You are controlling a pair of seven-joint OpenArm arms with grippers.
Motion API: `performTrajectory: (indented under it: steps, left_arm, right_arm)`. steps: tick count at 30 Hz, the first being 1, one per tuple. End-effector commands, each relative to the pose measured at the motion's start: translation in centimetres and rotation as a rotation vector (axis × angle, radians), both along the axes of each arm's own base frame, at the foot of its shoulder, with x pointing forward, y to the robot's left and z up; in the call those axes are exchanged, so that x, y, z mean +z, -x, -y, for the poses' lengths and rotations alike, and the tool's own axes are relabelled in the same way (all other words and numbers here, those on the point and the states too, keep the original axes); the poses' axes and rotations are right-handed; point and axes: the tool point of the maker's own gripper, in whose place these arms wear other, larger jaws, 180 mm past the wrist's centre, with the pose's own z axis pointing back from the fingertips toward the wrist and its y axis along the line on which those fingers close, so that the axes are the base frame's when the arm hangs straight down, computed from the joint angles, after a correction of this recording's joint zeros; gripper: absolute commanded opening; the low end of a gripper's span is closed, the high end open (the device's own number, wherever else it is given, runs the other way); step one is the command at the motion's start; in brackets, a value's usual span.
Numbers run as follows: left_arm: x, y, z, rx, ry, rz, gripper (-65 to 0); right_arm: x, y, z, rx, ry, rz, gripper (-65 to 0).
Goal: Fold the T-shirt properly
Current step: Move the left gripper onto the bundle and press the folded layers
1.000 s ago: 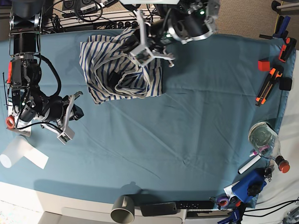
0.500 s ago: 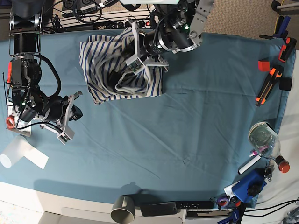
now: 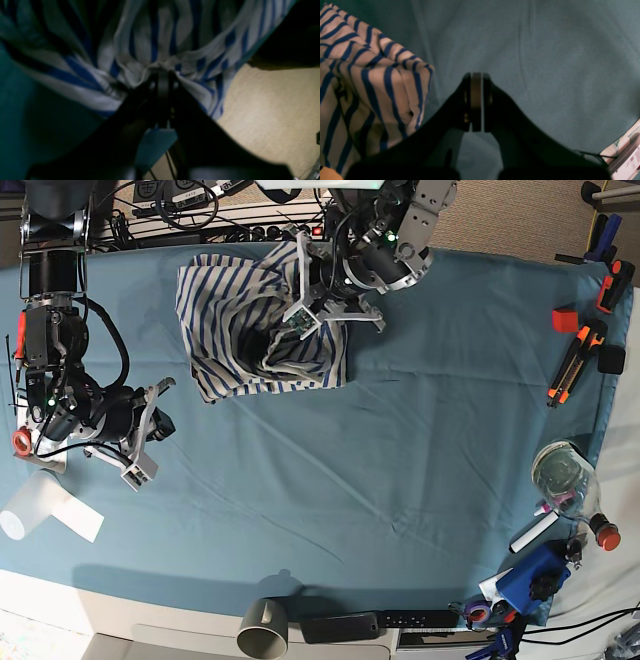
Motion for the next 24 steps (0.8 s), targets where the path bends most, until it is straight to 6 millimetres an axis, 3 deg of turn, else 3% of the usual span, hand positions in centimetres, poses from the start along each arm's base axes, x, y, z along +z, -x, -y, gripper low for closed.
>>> performTrajectory:
  steps: [1, 5, 10, 15, 18, 21, 24]
  left_arm:
    - [0.3, -0.6, -0.4, 0.038, -0.02, 0.012, -65.0]
    - [-0.7, -0.5, -2.0, 0.077, -0.108, -0.009, -65.0]
    - [-1.4, 1.0, -1.9, 0.072, -0.104, -0.054, -65.0]
    - [-2.2, 2.5, -2.2, 0.066, -0.13, -0.106, -65.0]
    - [-2.5, 2.5, -3.0, 0.077, -0.176, -0.101, -65.0]
    - [-3.1, 2.0, -5.3, 0.155, -0.291, -0.101, -65.0]
    - [-2.1, 0.7, -6.9, 0.244, -0.334, -0.046, -65.0]
  right_arm:
    - [1.6, -0.9, 0.4, -0.003, -0.001, 0.049, -63.7]
    - [1.2, 0.1, -0.1, 0.013, -0.026, -0.015, -63.7]
    - [2.1, 1.4, -3.4, 0.127, -0.191, -0.048, -63.7]
    - [3.3, 2.0, -5.4, 0.186, -0.307, -0.046, -63.7]
    - [3.3, 2.2, -5.4, 0.188, -0.315, -0.052, -63.7]
    - [3.1, 2.3, -5.0, 0.183, -0.304, -0.058, -63.7]
    - [3.1, 2.3, -4.7, 0.18, -0.296, -0.058, -63.7]
